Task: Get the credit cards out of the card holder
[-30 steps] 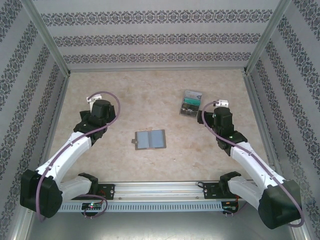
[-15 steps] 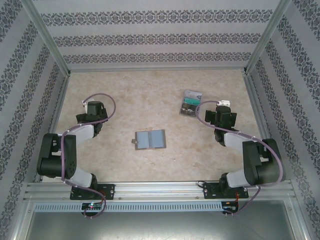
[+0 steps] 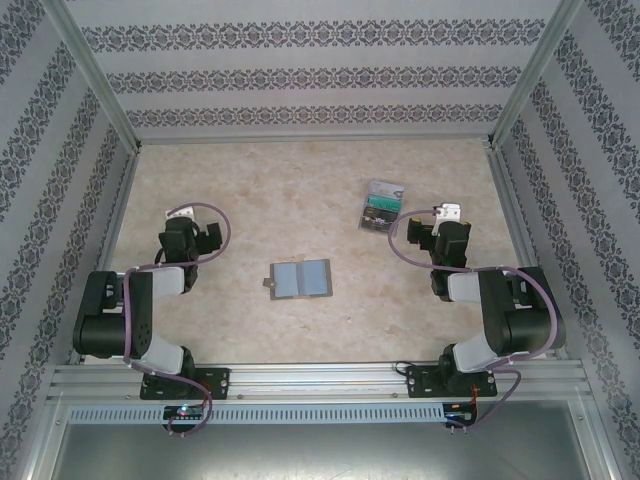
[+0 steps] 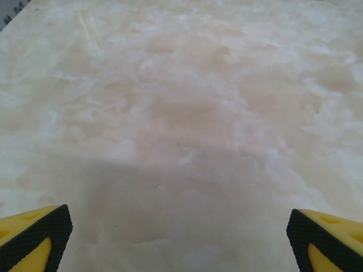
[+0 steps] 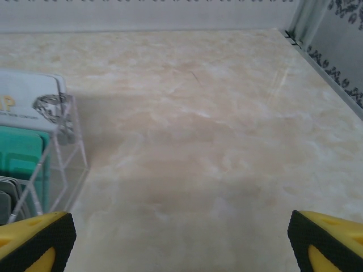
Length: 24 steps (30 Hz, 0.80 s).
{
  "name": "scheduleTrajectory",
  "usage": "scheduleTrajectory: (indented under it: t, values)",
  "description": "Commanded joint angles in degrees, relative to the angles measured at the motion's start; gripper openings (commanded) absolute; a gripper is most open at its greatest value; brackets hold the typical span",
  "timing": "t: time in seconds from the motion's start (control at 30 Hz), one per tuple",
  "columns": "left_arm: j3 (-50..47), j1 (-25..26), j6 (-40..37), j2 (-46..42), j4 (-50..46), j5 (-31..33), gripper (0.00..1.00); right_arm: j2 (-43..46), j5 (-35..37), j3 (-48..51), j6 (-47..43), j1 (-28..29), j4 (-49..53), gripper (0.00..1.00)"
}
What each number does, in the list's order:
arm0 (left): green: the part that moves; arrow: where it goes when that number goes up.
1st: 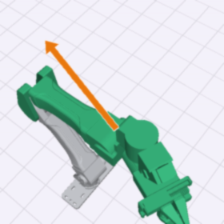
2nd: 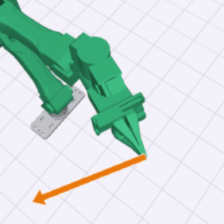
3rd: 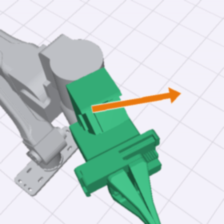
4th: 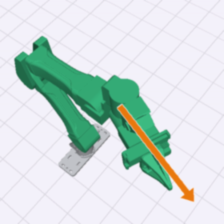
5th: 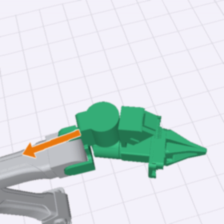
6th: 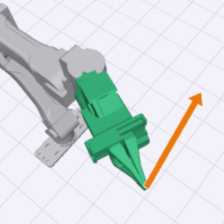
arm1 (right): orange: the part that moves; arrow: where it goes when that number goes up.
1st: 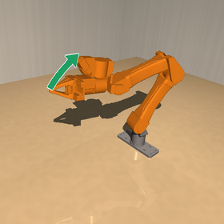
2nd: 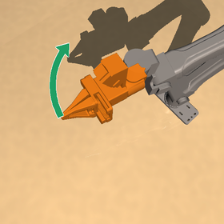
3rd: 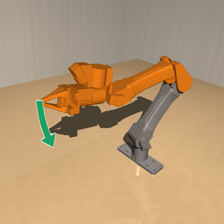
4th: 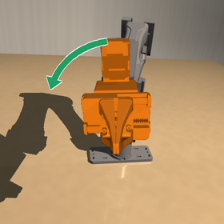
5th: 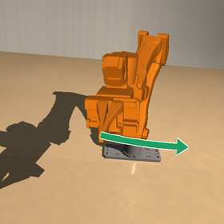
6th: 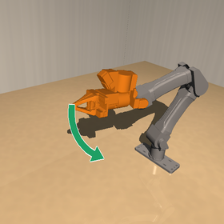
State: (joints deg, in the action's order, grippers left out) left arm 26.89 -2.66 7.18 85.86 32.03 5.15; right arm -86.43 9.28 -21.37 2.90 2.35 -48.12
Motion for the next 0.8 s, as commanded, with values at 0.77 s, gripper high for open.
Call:
scheduleTrajectory:
  t: [0.77]
  values:
    - [-2.7, 2.5, -7.0, 3.5, 14.6, -6.8, 1.00, 0.2, -3.0, -0.4, -0.8, -0.5, -3.2, 0.98]
